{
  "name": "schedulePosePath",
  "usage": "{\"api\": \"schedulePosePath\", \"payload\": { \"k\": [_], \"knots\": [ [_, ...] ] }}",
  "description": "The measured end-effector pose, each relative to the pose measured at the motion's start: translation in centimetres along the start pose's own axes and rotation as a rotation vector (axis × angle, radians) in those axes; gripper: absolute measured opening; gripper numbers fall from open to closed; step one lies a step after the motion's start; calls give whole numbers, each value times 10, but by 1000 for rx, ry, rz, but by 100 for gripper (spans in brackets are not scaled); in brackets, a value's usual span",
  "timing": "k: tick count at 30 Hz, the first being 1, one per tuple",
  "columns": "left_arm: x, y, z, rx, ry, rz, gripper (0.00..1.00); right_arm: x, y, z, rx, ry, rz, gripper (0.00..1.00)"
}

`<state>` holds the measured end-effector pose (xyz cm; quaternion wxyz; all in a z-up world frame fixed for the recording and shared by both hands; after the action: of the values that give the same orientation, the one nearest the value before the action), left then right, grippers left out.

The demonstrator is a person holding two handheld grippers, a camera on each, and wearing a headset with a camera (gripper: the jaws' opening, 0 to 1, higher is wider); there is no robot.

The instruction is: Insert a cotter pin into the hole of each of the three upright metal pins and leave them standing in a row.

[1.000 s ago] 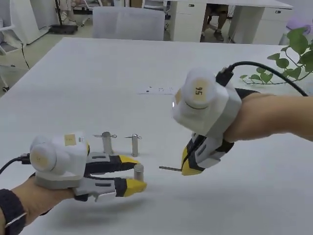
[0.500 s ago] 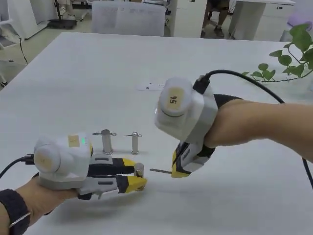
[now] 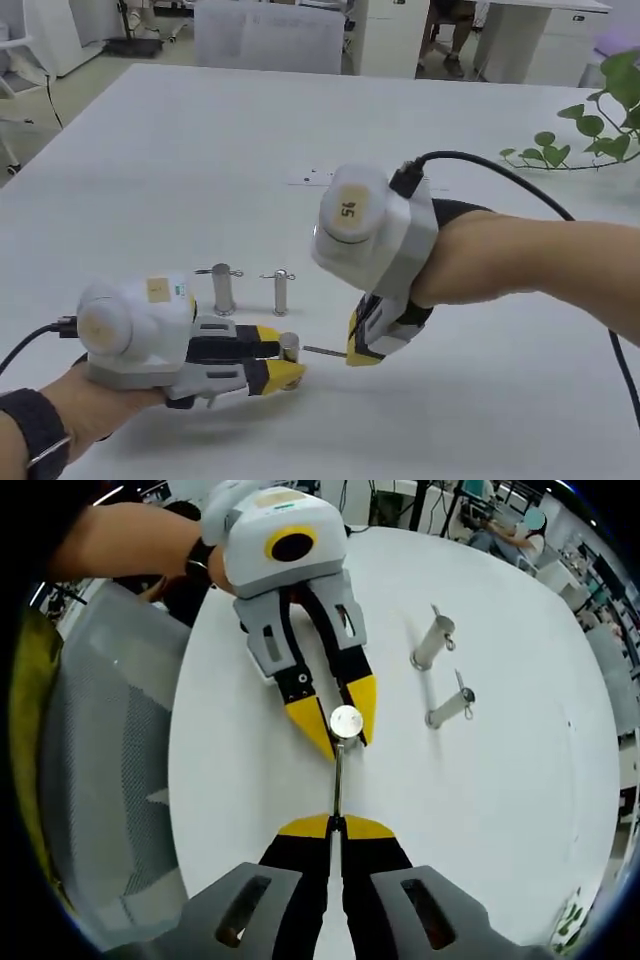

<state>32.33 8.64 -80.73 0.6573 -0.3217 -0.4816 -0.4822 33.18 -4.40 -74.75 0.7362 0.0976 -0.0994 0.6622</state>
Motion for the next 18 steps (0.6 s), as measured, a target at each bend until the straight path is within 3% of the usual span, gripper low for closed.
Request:
{"api": "schedulePosePath", "payload": {
  "k": [18],
  "knots": [
    [-1, 0, 2, 21, -2, 2, 12, 5, -2, -2, 8, 14, 4, 3]
  ]
}}
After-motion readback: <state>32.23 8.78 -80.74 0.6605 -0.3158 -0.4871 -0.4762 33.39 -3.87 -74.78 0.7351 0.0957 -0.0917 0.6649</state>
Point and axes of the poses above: the centre of the closed fingertips' face, and the gripper's own axes: z roughly backward along the fingers, y roughly to its left, x roughly out of its top, the point moved 8 cm from there along z, roughly backward along the fingers, and after that the axes turned 4 degrees about -z, right-handed, at the moved point
